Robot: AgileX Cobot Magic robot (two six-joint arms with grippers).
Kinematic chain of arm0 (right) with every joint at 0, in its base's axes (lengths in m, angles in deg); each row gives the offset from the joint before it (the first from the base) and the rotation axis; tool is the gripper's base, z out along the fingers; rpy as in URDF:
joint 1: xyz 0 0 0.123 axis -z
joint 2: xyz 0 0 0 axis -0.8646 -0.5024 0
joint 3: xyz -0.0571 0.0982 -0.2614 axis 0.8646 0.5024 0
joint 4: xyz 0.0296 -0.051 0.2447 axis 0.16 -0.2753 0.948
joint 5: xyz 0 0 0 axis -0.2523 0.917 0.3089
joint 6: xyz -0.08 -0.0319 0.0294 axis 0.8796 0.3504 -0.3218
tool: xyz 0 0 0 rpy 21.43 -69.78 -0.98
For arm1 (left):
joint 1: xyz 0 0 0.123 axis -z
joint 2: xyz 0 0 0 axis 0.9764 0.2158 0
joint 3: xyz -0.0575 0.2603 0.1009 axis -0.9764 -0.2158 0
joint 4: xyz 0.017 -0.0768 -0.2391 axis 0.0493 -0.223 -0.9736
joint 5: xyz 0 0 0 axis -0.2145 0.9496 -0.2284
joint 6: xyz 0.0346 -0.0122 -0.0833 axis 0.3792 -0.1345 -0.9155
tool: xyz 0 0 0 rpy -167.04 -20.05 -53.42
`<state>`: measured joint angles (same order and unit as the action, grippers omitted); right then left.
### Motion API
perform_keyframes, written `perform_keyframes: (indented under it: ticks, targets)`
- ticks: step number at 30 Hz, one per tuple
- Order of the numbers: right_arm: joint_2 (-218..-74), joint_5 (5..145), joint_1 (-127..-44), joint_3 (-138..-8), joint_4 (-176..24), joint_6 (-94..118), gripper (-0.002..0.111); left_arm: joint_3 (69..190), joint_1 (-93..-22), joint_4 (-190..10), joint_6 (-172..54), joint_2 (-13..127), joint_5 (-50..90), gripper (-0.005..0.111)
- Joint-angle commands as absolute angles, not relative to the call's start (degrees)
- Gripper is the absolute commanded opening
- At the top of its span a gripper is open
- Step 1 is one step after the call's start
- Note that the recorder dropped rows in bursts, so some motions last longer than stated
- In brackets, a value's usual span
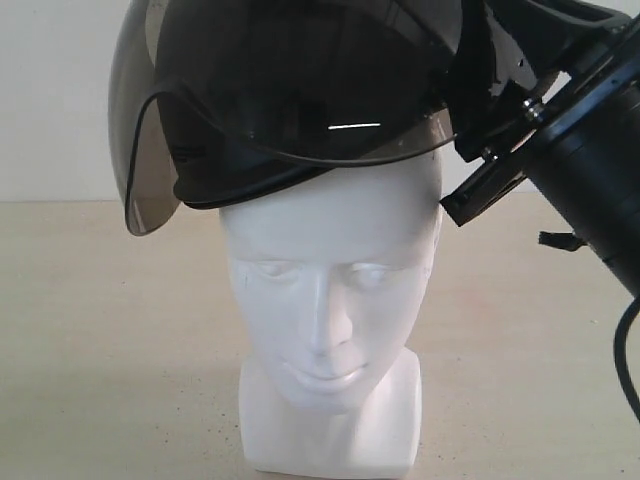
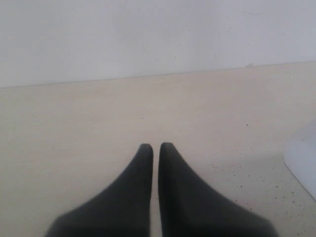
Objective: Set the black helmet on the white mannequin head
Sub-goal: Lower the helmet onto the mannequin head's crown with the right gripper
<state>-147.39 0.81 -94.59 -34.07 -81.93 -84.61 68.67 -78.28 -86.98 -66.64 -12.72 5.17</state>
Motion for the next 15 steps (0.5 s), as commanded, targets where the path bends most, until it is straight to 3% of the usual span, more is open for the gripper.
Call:
perform_keyframes:
  ticks: [1, 15]
  targets:
    - [-148.2, 6.1, -94.7, -33.0, -85.6, -82.5, 0.000, 68.8, -78.3, -87.4, -66.5, -13.0, 5.4, 0.004]
    - [-148.2, 4.9, -94.7, -30.2, -82.6, -84.7, 0.000, 68.8, -78.3, -87.4, -66.5, -13.0, 5.4, 0.004]
